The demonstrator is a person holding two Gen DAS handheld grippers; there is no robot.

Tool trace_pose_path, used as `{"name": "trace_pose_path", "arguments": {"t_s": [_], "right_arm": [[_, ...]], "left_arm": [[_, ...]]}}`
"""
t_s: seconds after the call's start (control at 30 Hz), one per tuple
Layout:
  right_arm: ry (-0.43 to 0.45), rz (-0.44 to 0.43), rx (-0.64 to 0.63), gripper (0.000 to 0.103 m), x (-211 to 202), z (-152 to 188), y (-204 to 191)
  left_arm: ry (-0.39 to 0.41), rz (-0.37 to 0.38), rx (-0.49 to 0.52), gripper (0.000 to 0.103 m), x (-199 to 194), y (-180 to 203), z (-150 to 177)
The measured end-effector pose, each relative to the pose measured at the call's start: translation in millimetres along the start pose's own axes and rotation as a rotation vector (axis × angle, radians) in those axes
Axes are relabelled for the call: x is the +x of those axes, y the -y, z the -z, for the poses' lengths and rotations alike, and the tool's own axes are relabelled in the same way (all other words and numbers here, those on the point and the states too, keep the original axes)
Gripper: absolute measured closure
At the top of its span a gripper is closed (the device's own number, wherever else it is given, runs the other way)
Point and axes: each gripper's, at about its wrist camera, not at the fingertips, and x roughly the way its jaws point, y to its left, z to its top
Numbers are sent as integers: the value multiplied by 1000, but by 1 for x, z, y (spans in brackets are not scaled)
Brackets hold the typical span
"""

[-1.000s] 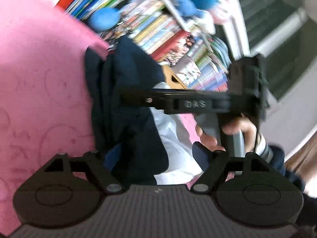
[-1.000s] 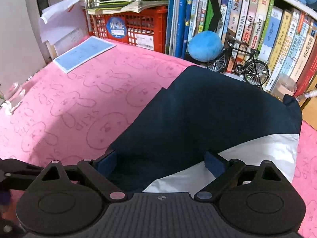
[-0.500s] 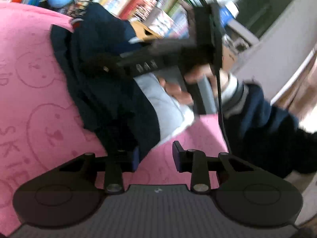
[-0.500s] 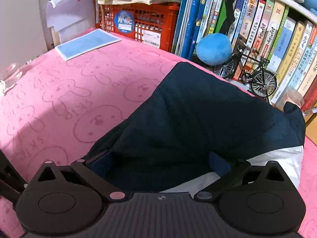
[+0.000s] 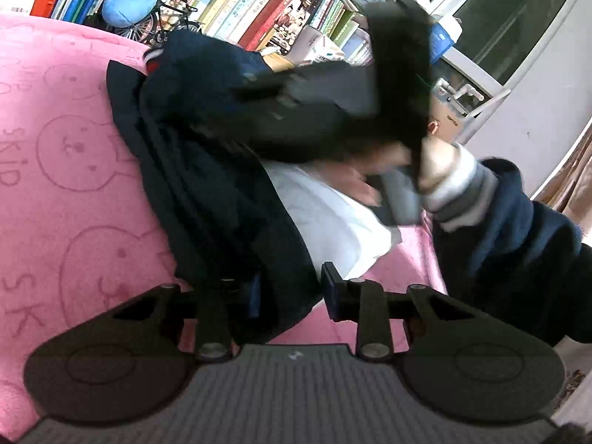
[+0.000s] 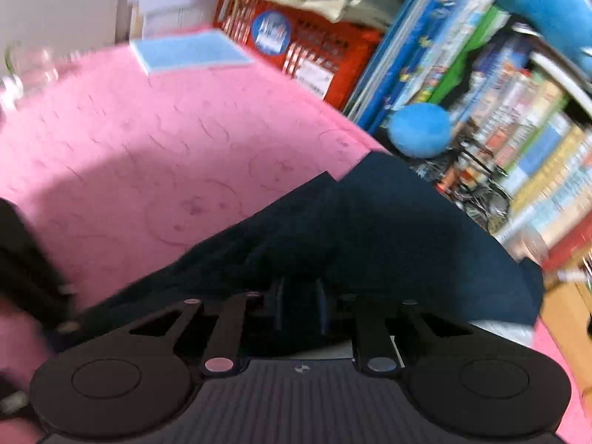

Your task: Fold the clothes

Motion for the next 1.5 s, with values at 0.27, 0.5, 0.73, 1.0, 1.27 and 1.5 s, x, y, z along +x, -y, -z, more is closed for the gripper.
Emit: {"name": "trace_pose_path", "arguments": {"t_s": [0.27, 0.5, 0.73, 1.0, 1.27, 1.5], "right_arm": [[141, -143, 144, 75, -39, -9, 33], [80, -118, -67, 71, -18, 15, -13], [196, -82, 242, 32, -43, 3, 27], [379, 324, -192, 0, -137, 153, -20], [314, 410, -266, 0, -116, 195, -63], [347, 374, -225, 0, -117, 187, -75]], "left_arm": [[3, 2, 5, 73, 2, -1, 0], [-1, -20, 47, 73, 1, 7, 2], [72, 90, -140, 69, -11, -23, 4], [125, 17, -185, 69, -25, -23, 7], [246, -438, 200, 37, -56, 90, 11], [190, -650, 385, 29, 30, 117, 2]]}}
